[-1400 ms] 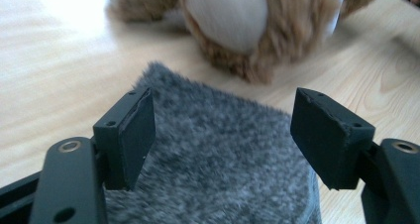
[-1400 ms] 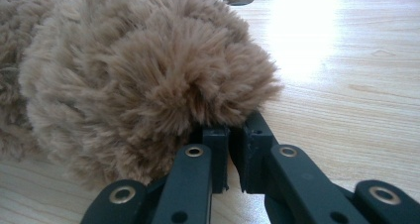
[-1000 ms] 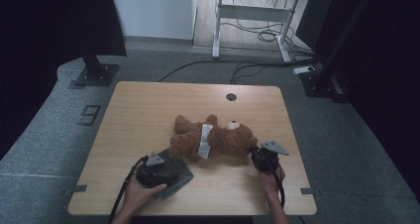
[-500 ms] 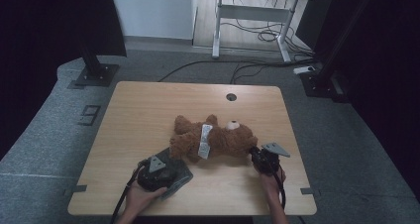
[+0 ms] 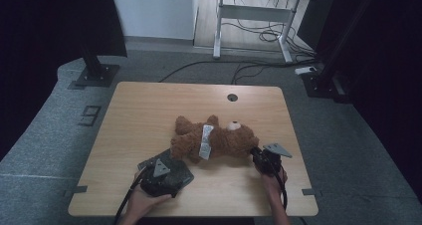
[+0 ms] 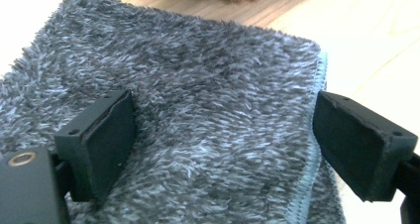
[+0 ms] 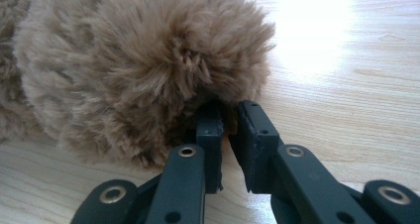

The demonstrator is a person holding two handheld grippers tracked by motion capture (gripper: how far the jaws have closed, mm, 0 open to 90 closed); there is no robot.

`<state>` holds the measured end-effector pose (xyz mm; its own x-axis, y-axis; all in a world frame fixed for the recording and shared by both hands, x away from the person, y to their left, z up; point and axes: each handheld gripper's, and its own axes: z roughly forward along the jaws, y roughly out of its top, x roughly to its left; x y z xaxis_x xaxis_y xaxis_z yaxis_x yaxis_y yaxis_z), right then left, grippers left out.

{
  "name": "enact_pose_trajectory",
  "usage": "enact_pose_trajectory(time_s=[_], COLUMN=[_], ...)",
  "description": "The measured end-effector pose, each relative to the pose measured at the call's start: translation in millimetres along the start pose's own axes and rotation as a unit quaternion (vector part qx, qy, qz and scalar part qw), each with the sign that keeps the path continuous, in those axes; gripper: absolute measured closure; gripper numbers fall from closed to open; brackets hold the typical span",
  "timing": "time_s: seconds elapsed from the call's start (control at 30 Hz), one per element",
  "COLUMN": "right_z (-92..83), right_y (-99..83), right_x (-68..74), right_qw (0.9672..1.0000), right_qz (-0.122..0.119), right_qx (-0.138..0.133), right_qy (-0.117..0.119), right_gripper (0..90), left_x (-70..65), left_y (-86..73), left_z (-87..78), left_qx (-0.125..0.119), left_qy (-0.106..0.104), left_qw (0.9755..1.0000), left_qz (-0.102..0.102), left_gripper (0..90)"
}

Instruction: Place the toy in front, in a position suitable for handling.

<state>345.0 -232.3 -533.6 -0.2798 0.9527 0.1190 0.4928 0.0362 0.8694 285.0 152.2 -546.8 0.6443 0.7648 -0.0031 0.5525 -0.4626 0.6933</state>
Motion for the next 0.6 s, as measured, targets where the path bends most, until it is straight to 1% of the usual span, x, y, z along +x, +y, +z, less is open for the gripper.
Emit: enact_pose_trajectory(time_s=[0.07, 0.13, 0.23, 0.33, 0.47, 0.53, 0.6], right_z=[-0.2, -0.2, 0.1, 0.2, 0.1, 0.0, -0.3], right_y=[0.0, 0.0, -0.2, -0.1, -0.3, -0.3, -0.3], right_x=[-0.2, -0.6, -0.1, -0.5, -0.1, -0.3, -0.9], right_qw=[1.0, 1.0, 1.0, 1.0, 1.0, 1.0, 1.0], right_qz=[0.0, 0.0, 0.0, 0.001, 0.001, 0.002, 0.002], right_qx=[0.0, 0.001, 0.001, 0.001, 0.003, 0.002, 0.001], right_qy=[0.0, 0.0, 0.0, 0.0, -0.001, 0.0, 0.001], right_gripper=[79.6, 79.5, 79.5, 79.4, 79.4, 79.1, 78.8], left_x=[-3.2, -2.1, -0.2, 2.8, 6.5, 8.9, 13.0], left_y=[-0.2, -0.5, -2.1, -4.1, -7.0, -7.8, -7.9], left_z=[0.6, 0.1, -2.1, -5.0, -8.8, -9.9, -12.1], left_qx=[0.003, 0.002, -0.005, -0.014, -0.022, -0.024, -0.028], left_qy=[0.011, 0.011, 0.019, 0.023, 0.035, 0.035, 0.025], left_qw=[0.9999, 0.9999, 0.9998, 0.9996, 0.9991, 0.999, 0.9993], left_qz=[0.009, 0.002, -0.001, 0.001, 0.01, 0.011, 0.004], left_gripper=[11.0, 12.6, 20.0, 32.3, 56.1, 62.4, 66.5])
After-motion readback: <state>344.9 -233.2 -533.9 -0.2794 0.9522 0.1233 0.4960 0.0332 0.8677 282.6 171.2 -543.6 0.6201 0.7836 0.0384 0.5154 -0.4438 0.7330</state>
